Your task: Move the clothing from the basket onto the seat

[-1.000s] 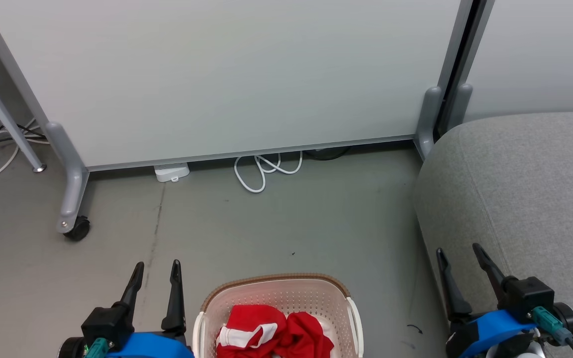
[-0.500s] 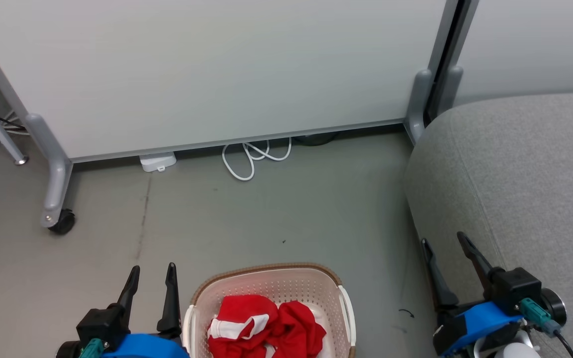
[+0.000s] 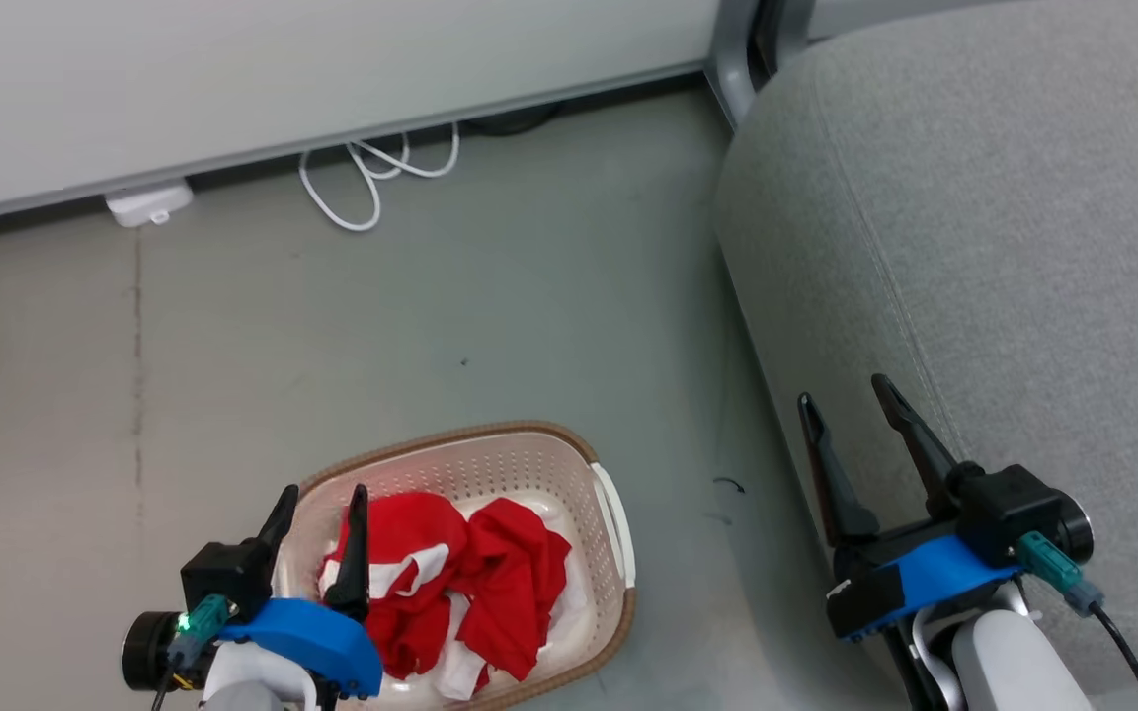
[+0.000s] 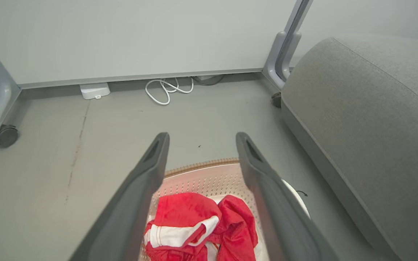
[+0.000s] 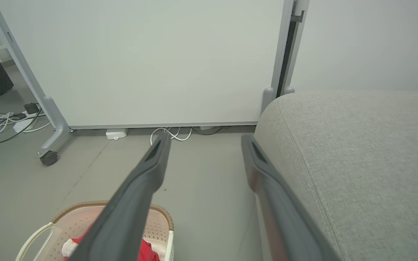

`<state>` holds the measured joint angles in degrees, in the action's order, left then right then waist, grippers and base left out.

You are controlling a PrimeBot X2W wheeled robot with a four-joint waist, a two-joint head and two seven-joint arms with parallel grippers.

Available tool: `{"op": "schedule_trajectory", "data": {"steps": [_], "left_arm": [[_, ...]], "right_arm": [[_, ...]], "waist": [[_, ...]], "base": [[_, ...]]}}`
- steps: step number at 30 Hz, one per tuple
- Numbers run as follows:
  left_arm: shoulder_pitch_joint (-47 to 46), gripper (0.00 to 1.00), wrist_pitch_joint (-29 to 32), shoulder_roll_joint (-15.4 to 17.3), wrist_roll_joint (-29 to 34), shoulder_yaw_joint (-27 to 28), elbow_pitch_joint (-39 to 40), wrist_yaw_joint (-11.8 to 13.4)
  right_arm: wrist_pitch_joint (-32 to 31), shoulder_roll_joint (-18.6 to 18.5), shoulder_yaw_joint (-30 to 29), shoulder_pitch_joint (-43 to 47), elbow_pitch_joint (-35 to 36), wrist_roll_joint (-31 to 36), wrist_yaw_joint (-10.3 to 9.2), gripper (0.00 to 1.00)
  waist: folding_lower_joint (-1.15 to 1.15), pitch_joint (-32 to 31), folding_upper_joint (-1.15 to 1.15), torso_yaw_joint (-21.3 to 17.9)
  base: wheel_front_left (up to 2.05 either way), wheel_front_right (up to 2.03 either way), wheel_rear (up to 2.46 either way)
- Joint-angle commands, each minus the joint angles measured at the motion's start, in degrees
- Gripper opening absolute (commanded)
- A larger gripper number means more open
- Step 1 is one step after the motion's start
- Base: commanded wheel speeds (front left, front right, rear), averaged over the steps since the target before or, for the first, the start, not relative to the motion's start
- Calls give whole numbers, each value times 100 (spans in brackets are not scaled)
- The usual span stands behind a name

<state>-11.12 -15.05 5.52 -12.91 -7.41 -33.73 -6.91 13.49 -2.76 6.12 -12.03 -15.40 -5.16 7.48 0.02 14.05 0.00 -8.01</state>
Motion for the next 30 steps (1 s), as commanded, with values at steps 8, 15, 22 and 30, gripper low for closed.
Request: {"op": "schedule_trajectory", "data": {"steps": [8, 15, 22, 30], "left_arm": [[-862, 100, -14, 166, -56, -333, -1065, -62], [-1450, 100, -16, 401, 38, -649, -1649, -58], [-1914, 100, 112, 618, 49, -1322, -2033, -59], [-2475, 100, 232, 881, 142, -1685, -2452, 9]], "right_arm": [[147, -19, 192, -484, 41, -232, 3, 100], [173, -19, 339, -803, 123, -409, 3, 100], [174, -19, 388, -987, 317, -568, 3, 100], [175, -19, 510, -1164, 458, -723, 3, 100]], "waist": [[-2, 1220, 0, -650], [-2, 1965, 0, -850], [-2, 2517, 0, -875], [-2, 3011, 0, -893]], "base": [[0, 0, 0], [0, 0, 0], [0, 0, 0], [0, 0, 0]]}}
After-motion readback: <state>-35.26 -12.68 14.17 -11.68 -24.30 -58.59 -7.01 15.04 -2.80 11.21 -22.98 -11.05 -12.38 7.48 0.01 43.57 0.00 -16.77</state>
